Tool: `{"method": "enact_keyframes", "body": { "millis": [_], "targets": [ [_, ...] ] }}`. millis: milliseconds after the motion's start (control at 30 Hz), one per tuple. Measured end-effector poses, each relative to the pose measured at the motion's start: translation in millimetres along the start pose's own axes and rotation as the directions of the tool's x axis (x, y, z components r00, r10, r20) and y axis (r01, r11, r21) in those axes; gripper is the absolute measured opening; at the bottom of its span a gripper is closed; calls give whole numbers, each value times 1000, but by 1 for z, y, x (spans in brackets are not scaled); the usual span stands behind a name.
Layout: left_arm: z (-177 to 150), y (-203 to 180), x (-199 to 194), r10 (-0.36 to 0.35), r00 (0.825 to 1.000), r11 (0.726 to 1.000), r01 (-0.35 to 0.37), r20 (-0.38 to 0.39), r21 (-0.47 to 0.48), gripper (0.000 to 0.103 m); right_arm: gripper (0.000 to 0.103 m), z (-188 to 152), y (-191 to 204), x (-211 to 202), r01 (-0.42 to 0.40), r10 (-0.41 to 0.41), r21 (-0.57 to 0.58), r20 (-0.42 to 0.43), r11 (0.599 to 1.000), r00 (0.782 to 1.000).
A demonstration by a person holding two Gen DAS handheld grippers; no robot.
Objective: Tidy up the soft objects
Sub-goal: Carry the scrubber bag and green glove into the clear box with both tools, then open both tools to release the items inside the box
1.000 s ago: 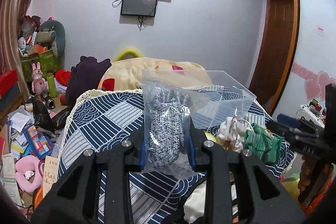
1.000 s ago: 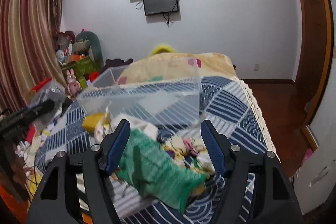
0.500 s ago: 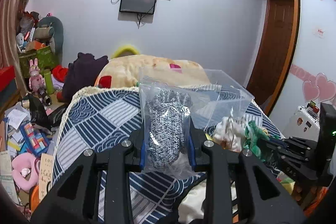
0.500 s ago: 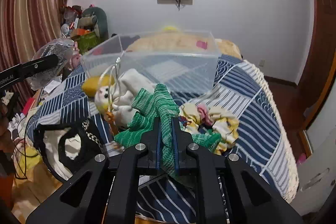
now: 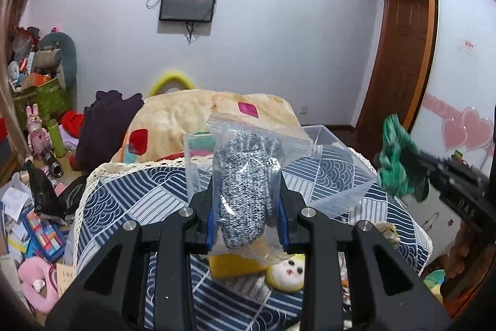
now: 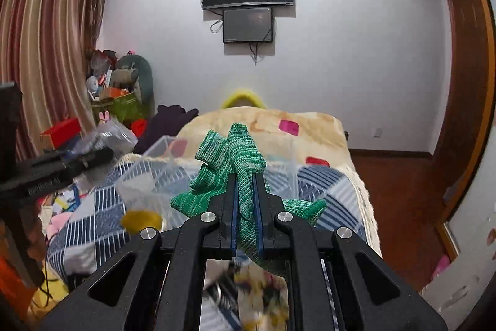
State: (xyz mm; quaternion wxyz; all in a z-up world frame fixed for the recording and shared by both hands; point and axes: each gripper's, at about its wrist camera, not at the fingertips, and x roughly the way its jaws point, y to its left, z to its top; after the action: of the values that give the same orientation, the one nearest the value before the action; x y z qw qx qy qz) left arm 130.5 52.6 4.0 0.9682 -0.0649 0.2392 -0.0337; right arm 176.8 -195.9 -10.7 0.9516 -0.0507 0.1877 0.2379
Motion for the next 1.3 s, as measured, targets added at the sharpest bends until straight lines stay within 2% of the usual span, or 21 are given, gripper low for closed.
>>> {"method": "enact_keyframes", "body": {
  "millis": [267, 400, 667, 833, 967, 1067, 1100, 1133, 1200, 1233, 1300],
  "targets": [
    [14, -1, 53, -8, 993, 1000, 7, -121, -8, 30, 8, 21, 2, 47, -33, 34, 23, -48, 999, 998],
    [13, -6, 76, 0, 985, 1000, 1, -175, 7, 30, 8, 15, 8, 72, -25, 27, 12, -106, 1000, 994],
    [2, -11, 113, 30, 964, 999, -20, -265, 39, 30, 8, 1, 13, 112, -40, 33, -25, -244, 999, 969],
    [-5, -11, 124, 6, 953, 1000, 1, -304, 23, 30, 8, -2, 12, 121, -53, 40, -37, -294, 998, 955],
    [-5, -12, 122, 15, 954, 999, -5, -300, 35, 35, 8, -4, 12, 122, -56, 38, -46, -312, 997, 949],
    [-4, -11, 118, -8, 952, 1000, 15, -304, 21, 39, 14, -3, 11, 118, -56, 40, -44, -308, 997, 951],
    [-4, -12, 115, -8, 954, 1000, 16, -300, 24, 40, 20, -3, 11, 116, -60, 45, -41, -303, 997, 952],
    [-4, -13, 112, -4, 956, 999, 14, -294, 31, 44, 29, -3, 10, 115, -59, 45, -39, -297, 998, 954],
    [-3, -14, 106, 11, 962, 999, 0, -274, 42, 55, 39, -1, 10, 108, -50, 36, -45, -278, 998, 960],
    [-2, -14, 101, 15, 965, 999, -3, -261, 44, 59, 42, 0, 10, 102, -44, 29, -54, -265, 998, 964],
    [0, -13, 91, 12, 970, 999, -3, -241, 38, 59, 42, 2, 11, 96, -37, 20, -65, -248, 997, 969]
  ]
}}
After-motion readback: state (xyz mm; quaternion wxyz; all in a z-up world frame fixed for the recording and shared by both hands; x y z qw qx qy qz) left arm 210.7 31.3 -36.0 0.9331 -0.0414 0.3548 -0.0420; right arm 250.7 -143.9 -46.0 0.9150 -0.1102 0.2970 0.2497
